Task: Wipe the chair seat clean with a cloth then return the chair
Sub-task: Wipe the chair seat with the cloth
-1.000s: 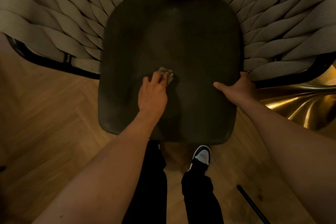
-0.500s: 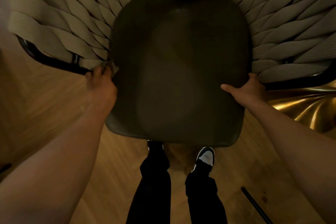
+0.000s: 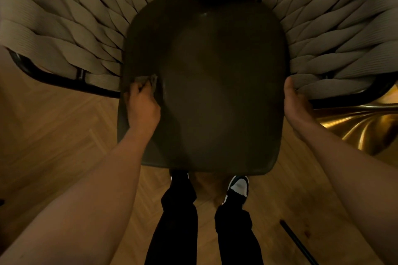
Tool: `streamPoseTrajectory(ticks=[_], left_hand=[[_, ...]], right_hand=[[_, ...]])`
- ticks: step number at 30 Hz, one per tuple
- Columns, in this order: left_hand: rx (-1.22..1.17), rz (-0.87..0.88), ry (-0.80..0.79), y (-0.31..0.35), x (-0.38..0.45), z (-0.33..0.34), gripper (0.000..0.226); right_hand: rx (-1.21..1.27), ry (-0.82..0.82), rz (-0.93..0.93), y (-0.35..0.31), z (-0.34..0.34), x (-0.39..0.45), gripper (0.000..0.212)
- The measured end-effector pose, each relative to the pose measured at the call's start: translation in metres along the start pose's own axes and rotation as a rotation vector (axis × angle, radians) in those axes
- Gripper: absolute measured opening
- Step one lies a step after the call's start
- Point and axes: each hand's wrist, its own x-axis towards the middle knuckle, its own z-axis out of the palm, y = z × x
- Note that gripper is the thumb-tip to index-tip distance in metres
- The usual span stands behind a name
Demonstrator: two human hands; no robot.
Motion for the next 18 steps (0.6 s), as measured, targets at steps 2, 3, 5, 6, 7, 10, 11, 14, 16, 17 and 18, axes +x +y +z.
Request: streamPoseTrajectory(ticks=[2, 3, 5, 6, 7, 10, 11, 14, 16, 17, 18], left_hand=[[-0.031, 0.014, -0.001, 0.018, -0.006, 0.004, 0.036], [-0.038, 0.028, -0.004, 0.028, -0.009, 0.007, 0.037], [-0.047, 0.081, -0.028, 0.05, -0.015, 0.014, 0.04], [-0.055, 0.107, -0.042, 0.062, -0.018, 0.018, 0.042], [-0.063, 0.13, -0.054, 0.073, -0.021, 0.023, 0.045], [-0.093, 0.182, -0.101, 0.112, -0.034, 0.035, 0.05], [-0.102, 0.205, -0.119, 0.126, -0.039, 0.039, 0.051], [-0.108, 0.318, -0.168, 0.168, -0.059, 0.05, 0.054], [-0.13, 0.34, -0.213, 0.192, -0.072, 0.055, 0.054], [-0.143, 0.354, -0.236, 0.203, -0.078, 0.058, 0.053], [-0.158, 0.375, -0.264, 0.214, -0.084, 0.06, 0.053]], right_hand=[[0.02, -0.006, 0.02, 0.0, 0.0, 0.001, 0.078], [0.027, -0.009, 0.025, 0.0, -0.001, 0.002, 0.08], [0.048, -0.025, 0.033, 0.001, -0.002, 0.002, 0.089], [0.066, -0.042, 0.046, 0.001, -0.002, 0.002, 0.101], [0.084, -0.056, 0.053, 0.003, -0.004, 0.004, 0.118], [0.116, -0.09, 0.043, 0.023, -0.004, 0.028, 0.146], [0.124, -0.101, 0.035, 0.028, -0.003, 0.035, 0.146], [0.16, -0.11, 0.059, 0.033, -0.001, 0.045, 0.142], [0.181, -0.137, 0.086, 0.04, 0.001, 0.056, 0.143], [0.191, -0.145, 0.086, 0.042, 0.002, 0.061, 0.144], [0.205, -0.146, 0.082, 0.037, -0.001, 0.055, 0.145]])
